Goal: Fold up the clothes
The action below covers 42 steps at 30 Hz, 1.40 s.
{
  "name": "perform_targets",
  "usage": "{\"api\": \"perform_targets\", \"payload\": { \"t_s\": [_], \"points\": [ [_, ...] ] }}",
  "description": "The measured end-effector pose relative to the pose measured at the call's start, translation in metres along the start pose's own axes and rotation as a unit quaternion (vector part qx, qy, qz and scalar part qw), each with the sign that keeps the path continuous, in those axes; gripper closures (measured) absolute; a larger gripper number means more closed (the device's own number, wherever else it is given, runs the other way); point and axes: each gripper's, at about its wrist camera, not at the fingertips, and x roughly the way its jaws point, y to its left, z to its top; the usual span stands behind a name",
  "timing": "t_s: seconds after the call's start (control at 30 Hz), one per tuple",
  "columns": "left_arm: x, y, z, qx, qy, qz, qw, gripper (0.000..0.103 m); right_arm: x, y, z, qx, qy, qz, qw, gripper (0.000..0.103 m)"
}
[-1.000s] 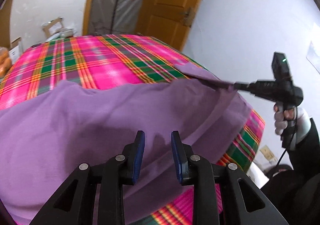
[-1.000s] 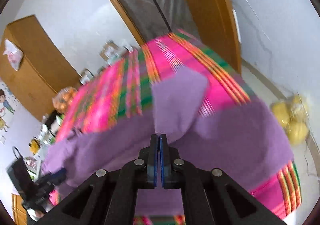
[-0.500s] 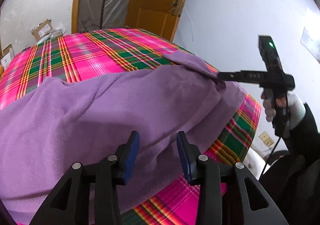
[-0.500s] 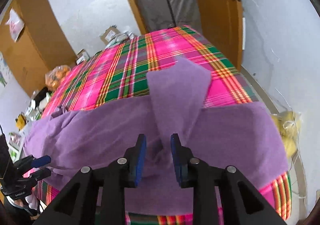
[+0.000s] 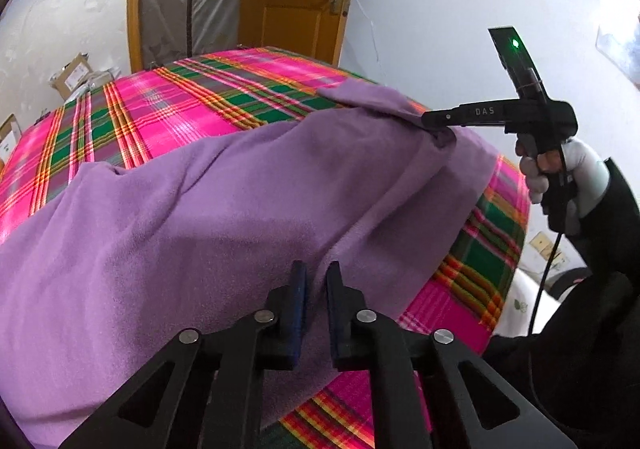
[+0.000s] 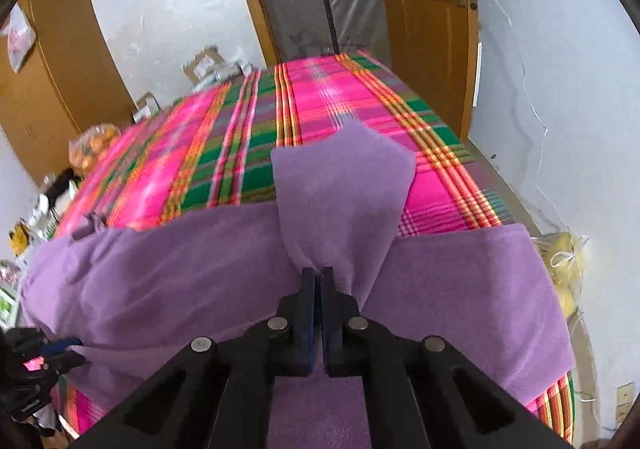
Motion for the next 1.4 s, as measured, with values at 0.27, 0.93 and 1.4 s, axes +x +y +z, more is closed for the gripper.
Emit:
{"api": "perform_targets", "payload": {
  "t_s": [0.27,0.93,1.4],
  "points": [
    [-0.020,0.000,-0.005,-0.015,-0.025,-0.027,0.9992,0.099,-0.049,-0.022,-0.015,0.039,-0.036,0.017,0.998,0.101],
    [-0.034,0.032,0.007,-0.103,-0.059,-0.020,0.9926,0.074,-0.040,0.002,-0.018,-0.092,-0.037,-0.032,0.995,0.079],
    [0.003,0.065,-0.003,-0.167,-0.025,0.058,0.9840,0.074,0.027,0.020,-0.011,-0.181,0.043,-0.051,0.981,0.086]
  ]
}}
